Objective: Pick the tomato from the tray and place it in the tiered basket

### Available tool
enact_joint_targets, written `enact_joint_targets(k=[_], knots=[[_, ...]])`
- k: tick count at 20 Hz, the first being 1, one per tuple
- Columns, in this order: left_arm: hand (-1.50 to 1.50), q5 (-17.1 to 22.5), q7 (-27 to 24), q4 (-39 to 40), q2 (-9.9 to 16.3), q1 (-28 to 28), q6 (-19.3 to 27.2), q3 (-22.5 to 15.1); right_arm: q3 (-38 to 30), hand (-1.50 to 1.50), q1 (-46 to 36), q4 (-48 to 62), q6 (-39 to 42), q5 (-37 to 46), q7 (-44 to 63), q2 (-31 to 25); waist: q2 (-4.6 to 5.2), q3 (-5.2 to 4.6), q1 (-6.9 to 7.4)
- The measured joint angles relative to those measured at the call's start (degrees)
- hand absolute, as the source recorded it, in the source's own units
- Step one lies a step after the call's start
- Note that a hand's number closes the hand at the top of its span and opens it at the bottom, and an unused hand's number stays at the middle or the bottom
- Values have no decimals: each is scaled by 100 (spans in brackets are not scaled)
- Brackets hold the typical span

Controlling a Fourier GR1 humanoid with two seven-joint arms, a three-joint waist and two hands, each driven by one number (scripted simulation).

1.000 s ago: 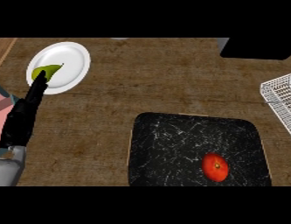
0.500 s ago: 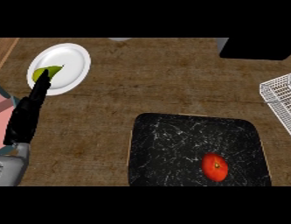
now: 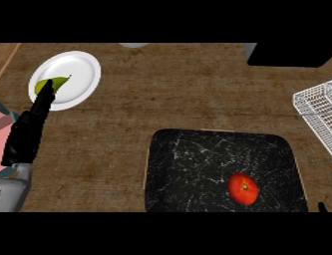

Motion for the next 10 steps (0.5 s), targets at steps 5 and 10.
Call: enact_joint_targets(k=[5,10], knots=[[0,-40,-140,122,-88,48,30,1,-46,-150,-163,156,227,216,-5,9,5,-3,-40],[0,-27,-183,131,-64,52,-22,51,-191,-150,-475,434,418,232,-20,9,5,1,-38]])
